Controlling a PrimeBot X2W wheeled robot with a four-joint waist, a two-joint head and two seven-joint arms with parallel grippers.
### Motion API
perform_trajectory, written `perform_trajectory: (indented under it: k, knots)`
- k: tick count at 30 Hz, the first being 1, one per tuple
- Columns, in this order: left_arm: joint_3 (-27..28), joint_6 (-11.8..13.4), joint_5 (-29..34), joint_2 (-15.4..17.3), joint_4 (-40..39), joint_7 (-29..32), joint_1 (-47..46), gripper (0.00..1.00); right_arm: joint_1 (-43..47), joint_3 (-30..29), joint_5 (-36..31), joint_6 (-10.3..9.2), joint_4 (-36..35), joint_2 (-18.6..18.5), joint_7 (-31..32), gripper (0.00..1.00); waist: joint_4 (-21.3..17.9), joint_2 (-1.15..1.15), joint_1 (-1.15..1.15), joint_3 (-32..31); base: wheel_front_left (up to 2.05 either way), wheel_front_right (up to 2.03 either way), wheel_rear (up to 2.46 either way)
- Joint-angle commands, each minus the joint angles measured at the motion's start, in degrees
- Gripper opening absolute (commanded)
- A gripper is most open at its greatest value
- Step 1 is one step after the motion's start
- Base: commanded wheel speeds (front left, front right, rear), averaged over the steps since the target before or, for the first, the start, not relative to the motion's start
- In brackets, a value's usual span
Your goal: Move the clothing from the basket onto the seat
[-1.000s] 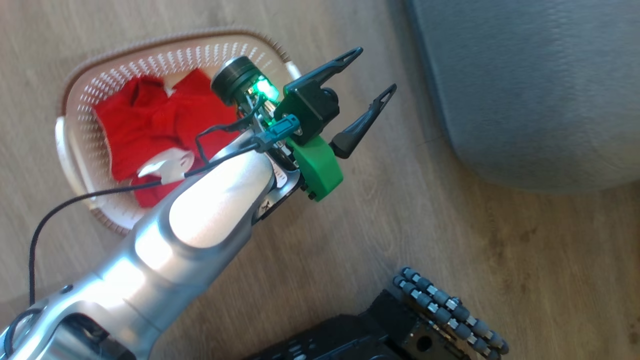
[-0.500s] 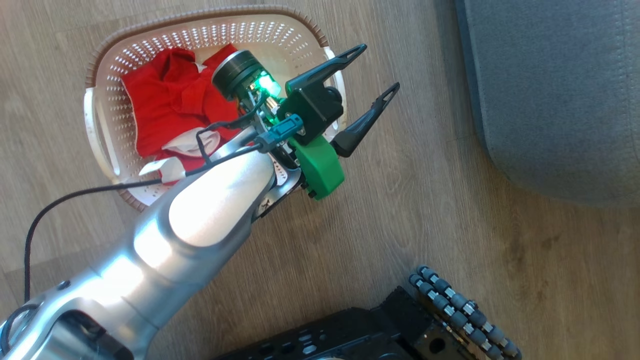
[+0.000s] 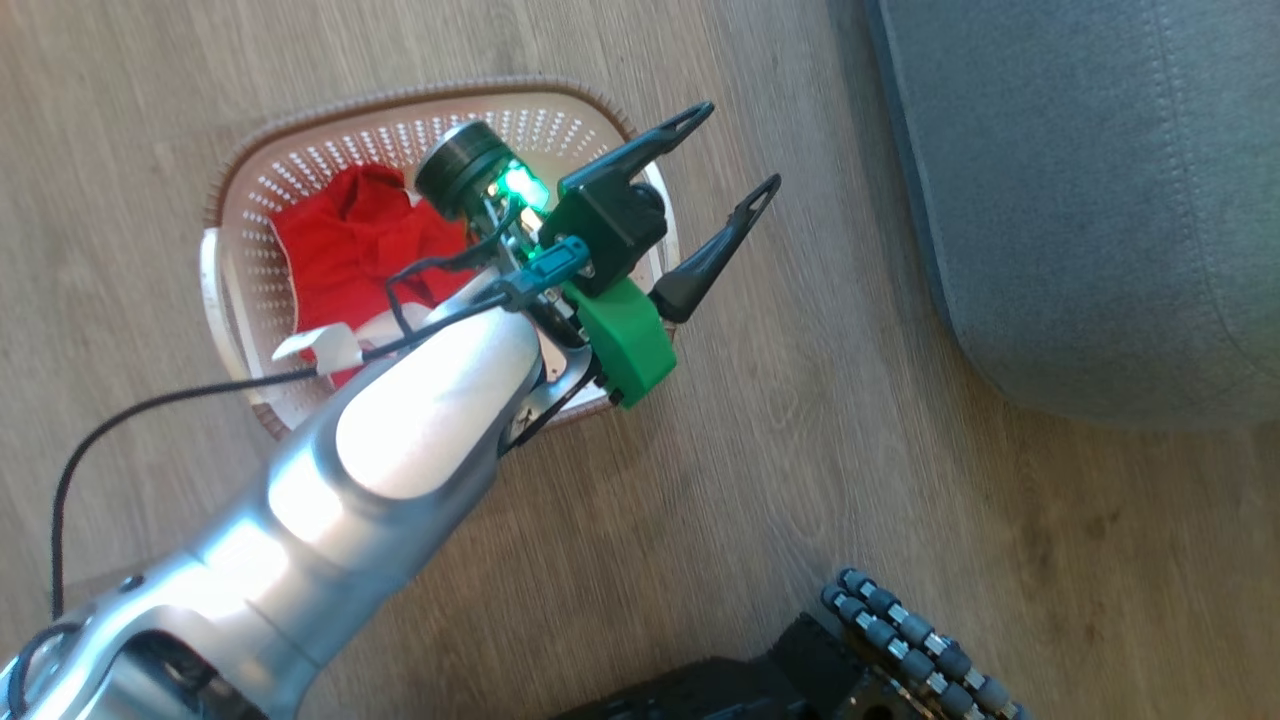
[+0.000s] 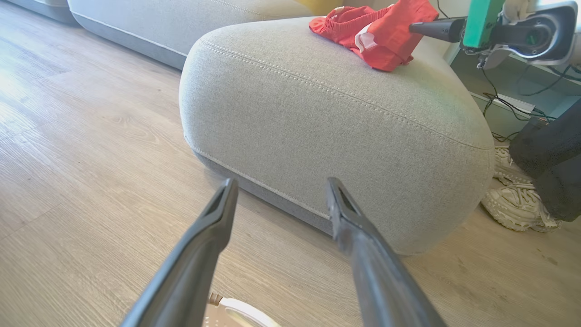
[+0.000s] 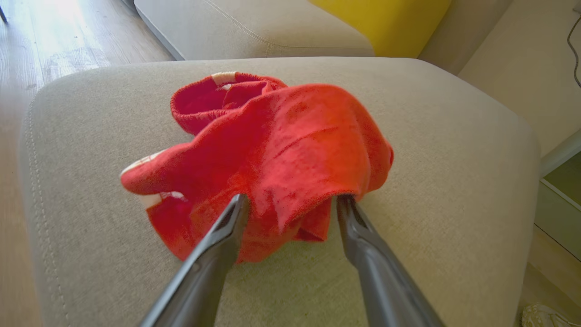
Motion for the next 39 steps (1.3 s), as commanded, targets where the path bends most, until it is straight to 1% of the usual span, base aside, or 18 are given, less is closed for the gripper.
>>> perform_trajectory:
  k: [1,5,8,14,18,21,28,33,39]
  knots:
    - [1.8,0.15,-0.47,-0.36,-1.25,-0.49,0.89,1.0,3.05,1.26,0.55,0.4,-2.13,-1.06,-0.27,1.0,0.39,0.0,0.0,-1.38,0.0,0.0,0.0]
    - [3.34,0.57,-0.76,-0.73,-0.93,-0.62,2.2,1.0,7.7,4.84,1.14,0.4,-5.76,-0.03,-0.27,1.0,1.27,0.0,0.0,-3.71,0.0,0.0,0.0]
    - [5.75,1.25,-0.7,-0.94,-1.92,-0.64,3.65,1.0,10.02,7.71,1.65,0.4,-9.59,0.79,-0.27,1.0,2.18,0.0,0.0,-5.44,0.0,0.0,0.0]
    - [11.28,1.93,0.07,-1.06,-3.49,-0.65,7.76,1.0,12.06,13.5,3.28,0.4,-18.12,1.05,-0.27,1.0,4.96,0.0,0.0,-9.65,0.0,0.0,0.0]
    - [15.57,2.37,0.86,-1.24,-4.33,-0.66,10.71,1.0,12.82,16.48,4.31,0.4,-22.01,0.74,-0.27,1.0,7.4,0.0,0.0,-12.71,0.0,0.0,0.0]
    - [19.31,2.79,1.51,-1.29,-4.89,-0.66,13.11,1.0,13.32,18.75,4.94,0.4,-23.89,0.81,-0.27,1.0,9.14,0.0,0.0,-15.05,0.0,0.0,0.0]
    - [28.49,3.82,3.44,-1.31,-5.25,-0.66,19.42,1.0,15.28,23.31,6.23,0.4,-26.59,2.23,-0.27,1.0,12.71,0.0,0.0,-21.36,0.0,0.0,0.0]
    - [34.16,4.51,4.85,-1.67,-4.51,-0.66,23.81,1.0,18.39,24.12,6.3,0.4,-27.77,3.19,-0.27,1.0,14.88,0.0,0.0,-25.97,0.0,0.0,0.0]
    - [40.25,4.96,6.87,-1.83,-5.22,-0.66,28.6,1.0,21.64,24.73,6.26,0.4,-28.0,4.73,-0.27,1.0,15.73,0.0,0.0,-29.56,0.0,0.0,0.0]
